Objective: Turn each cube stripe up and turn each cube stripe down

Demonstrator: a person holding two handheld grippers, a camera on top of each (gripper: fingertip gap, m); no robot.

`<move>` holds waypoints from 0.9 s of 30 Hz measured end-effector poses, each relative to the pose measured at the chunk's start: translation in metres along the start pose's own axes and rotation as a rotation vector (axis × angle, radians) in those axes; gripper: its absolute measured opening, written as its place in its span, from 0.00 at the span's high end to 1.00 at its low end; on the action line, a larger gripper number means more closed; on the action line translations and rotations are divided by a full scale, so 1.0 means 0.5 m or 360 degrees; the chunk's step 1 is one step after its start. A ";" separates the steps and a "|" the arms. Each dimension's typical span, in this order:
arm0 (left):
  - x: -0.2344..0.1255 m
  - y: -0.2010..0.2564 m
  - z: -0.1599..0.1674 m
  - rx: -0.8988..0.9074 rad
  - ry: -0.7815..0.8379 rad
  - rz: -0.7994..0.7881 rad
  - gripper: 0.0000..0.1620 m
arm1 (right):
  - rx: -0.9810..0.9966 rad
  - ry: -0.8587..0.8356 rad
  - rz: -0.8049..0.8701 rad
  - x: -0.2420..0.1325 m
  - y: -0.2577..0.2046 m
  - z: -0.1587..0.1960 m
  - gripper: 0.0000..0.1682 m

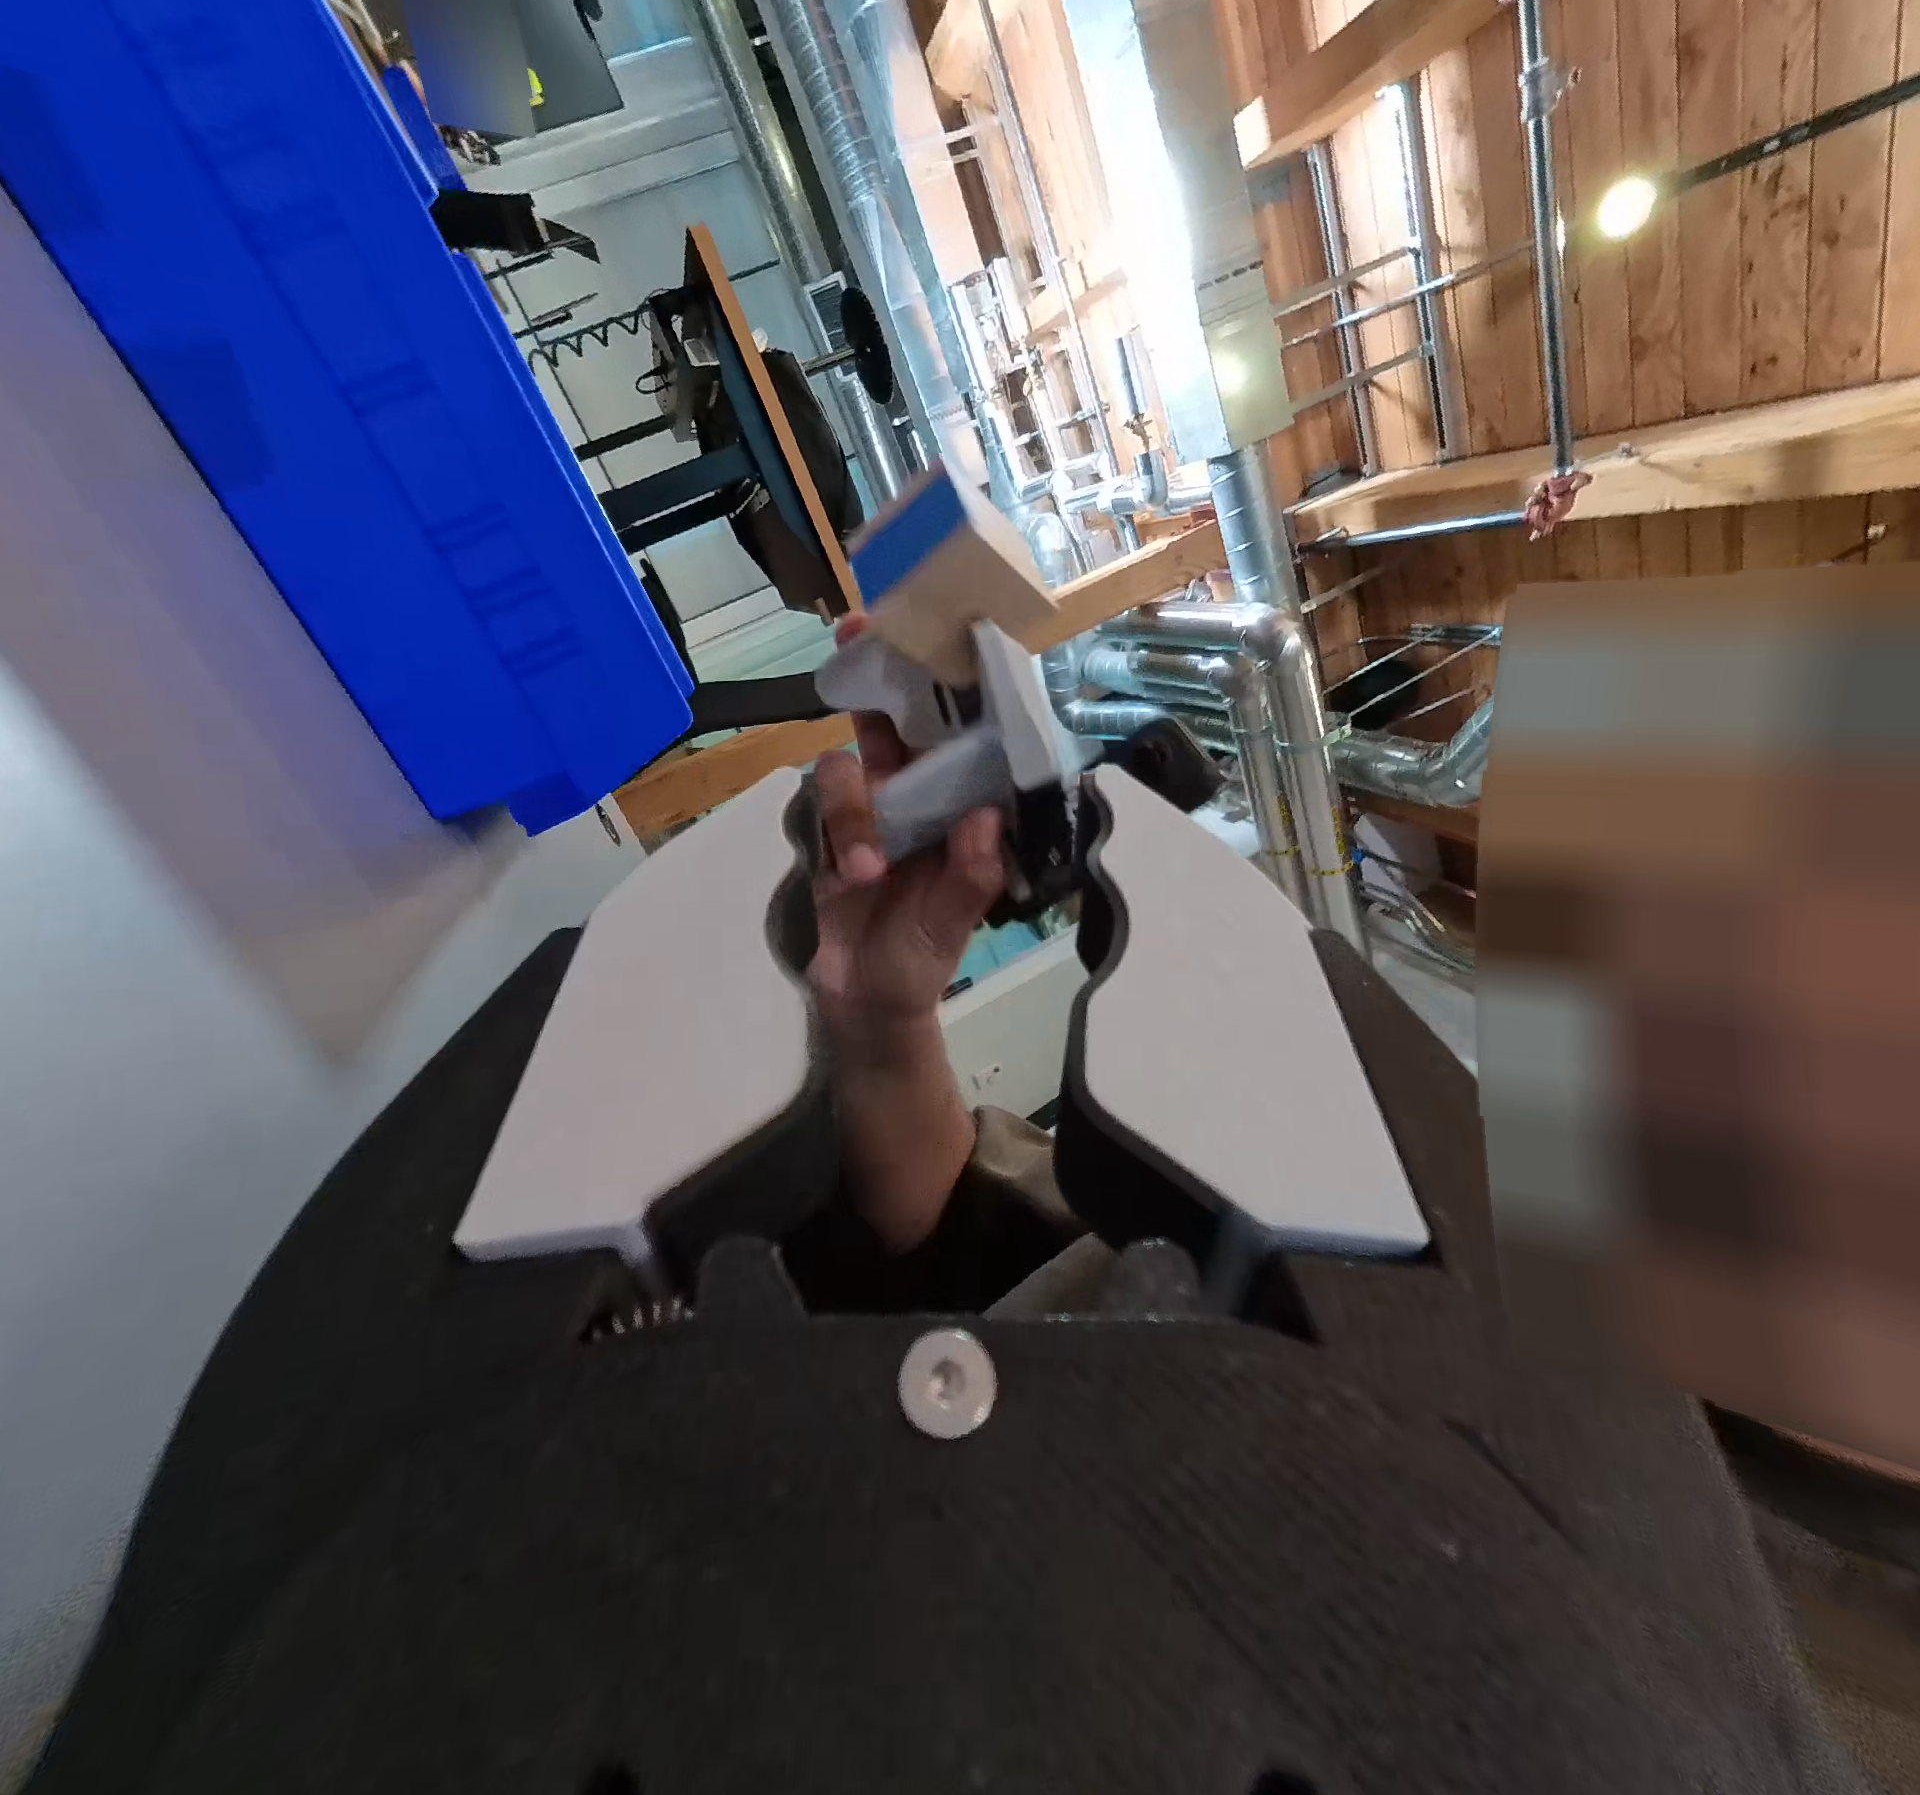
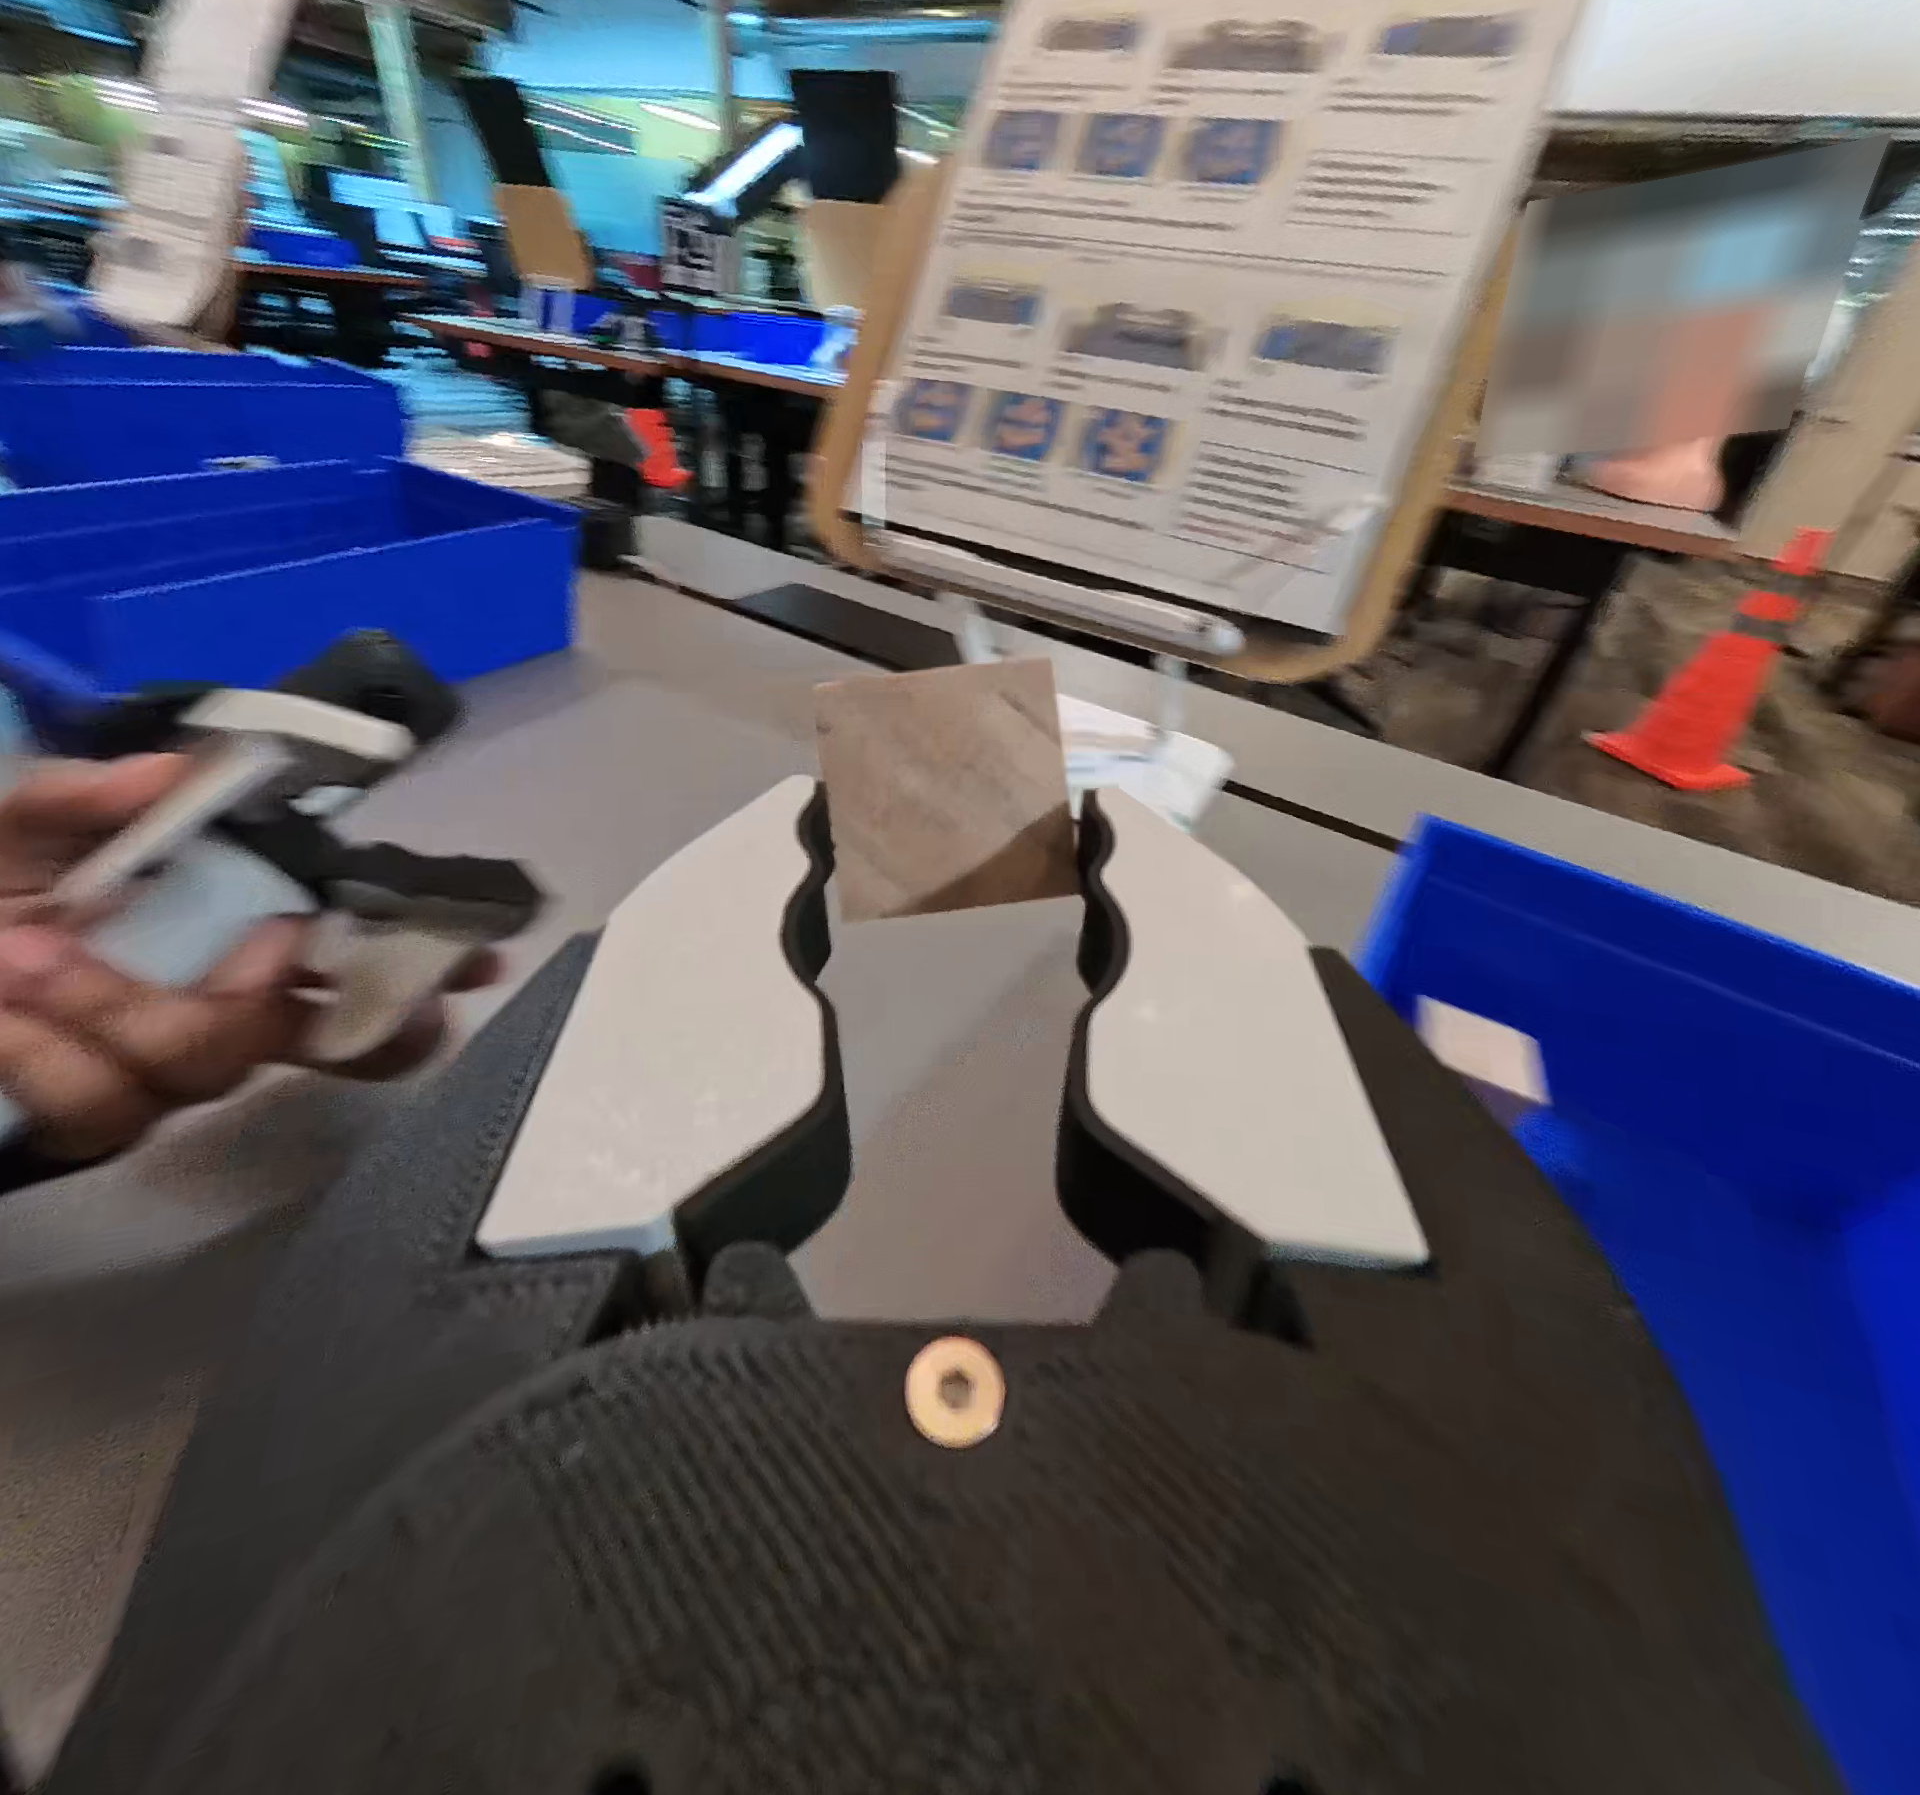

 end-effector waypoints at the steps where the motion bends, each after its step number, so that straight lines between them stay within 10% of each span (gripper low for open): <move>1: -0.001 0.001 -0.001 0.0017 -0.0007 0.0002 0.71 | 0.0016 -0.0020 0.0093 -0.013 0.035 0.006 0.73; 9: 0.003 -0.015 0.001 -0.0069 -0.0063 0.0025 0.71 | 0.0807 -0.0422 0.0356 -0.068 0.234 0.130 0.73; 27: -0.019 -0.021 -0.006 -0.0052 -0.0078 0.0000 0.71 | 0.0720 -0.1067 0.0322 -0.025 0.232 0.197 0.72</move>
Point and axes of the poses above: each gripper's, where its closed fingertips meet, x out along the fingers, z out of its underside, y = z × x across the jaws, the point moved 10 cm from there along -x, back along the fingers, and after that the axes turned 6 degrees about -z, right-handed, at the moved point
